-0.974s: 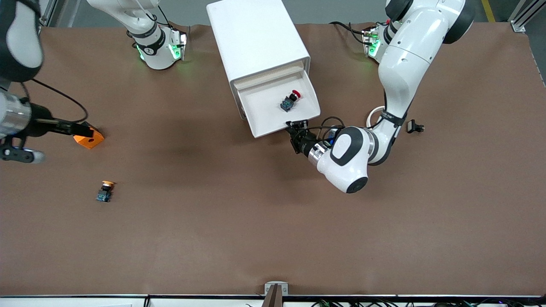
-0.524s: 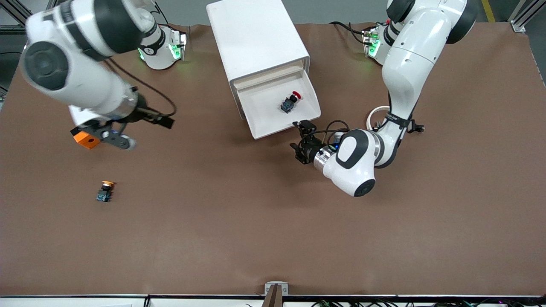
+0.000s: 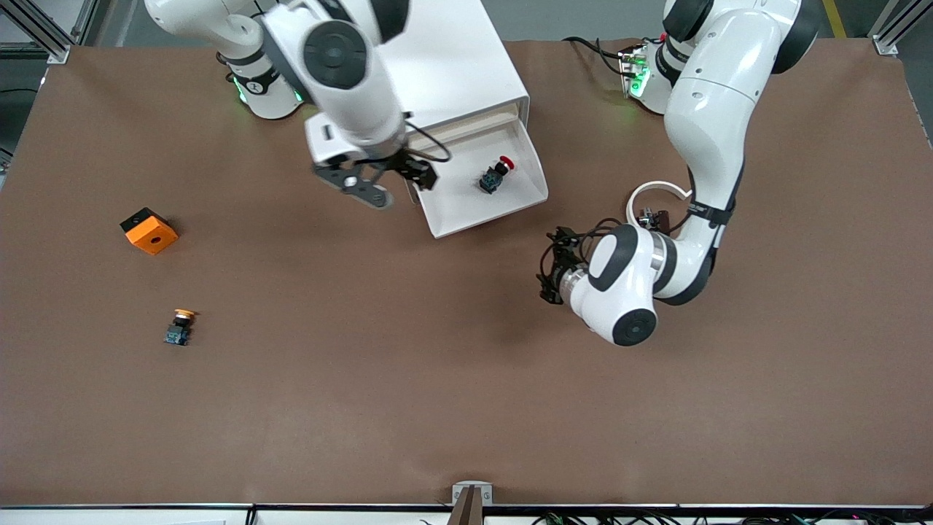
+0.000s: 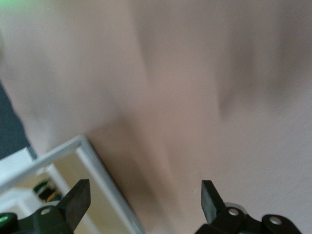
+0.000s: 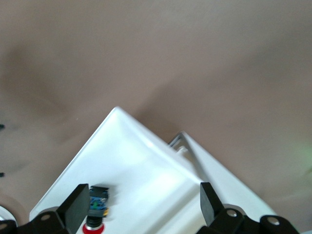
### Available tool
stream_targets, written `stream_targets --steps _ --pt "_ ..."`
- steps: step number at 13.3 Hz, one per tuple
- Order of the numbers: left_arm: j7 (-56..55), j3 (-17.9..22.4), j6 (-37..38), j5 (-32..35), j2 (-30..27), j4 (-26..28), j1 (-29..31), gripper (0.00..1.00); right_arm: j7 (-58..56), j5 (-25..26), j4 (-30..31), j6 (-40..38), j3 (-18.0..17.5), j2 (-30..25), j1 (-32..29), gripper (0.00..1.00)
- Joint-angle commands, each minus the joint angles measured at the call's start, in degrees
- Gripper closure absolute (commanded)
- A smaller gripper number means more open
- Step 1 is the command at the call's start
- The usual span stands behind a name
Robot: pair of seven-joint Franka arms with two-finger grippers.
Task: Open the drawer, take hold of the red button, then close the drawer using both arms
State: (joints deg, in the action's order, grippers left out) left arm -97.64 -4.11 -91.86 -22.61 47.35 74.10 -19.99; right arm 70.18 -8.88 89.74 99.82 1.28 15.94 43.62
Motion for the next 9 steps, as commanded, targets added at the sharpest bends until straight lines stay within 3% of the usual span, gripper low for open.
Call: stream_targets --steps 1,6,9 --pt "5.5 1.1 0.9 6.1 -4.3 0.2 1.4 0.00 2.8 -1.5 -1.1 3.6 0.8 4.3 4.2 0.00" --pt "19.7 1.2 2.3 20.0 -11.7 0.2 1.5 0.00 13.5 -0.5 -1.3 10.5 1.0 9.8 11.6 0.00" --pt "26.3 0.9 2.6 20.3 -15.8 0.3 4.5 0.00 18.7 0.0 -1.5 12.7 1.0 11.2 13.6 0.00"
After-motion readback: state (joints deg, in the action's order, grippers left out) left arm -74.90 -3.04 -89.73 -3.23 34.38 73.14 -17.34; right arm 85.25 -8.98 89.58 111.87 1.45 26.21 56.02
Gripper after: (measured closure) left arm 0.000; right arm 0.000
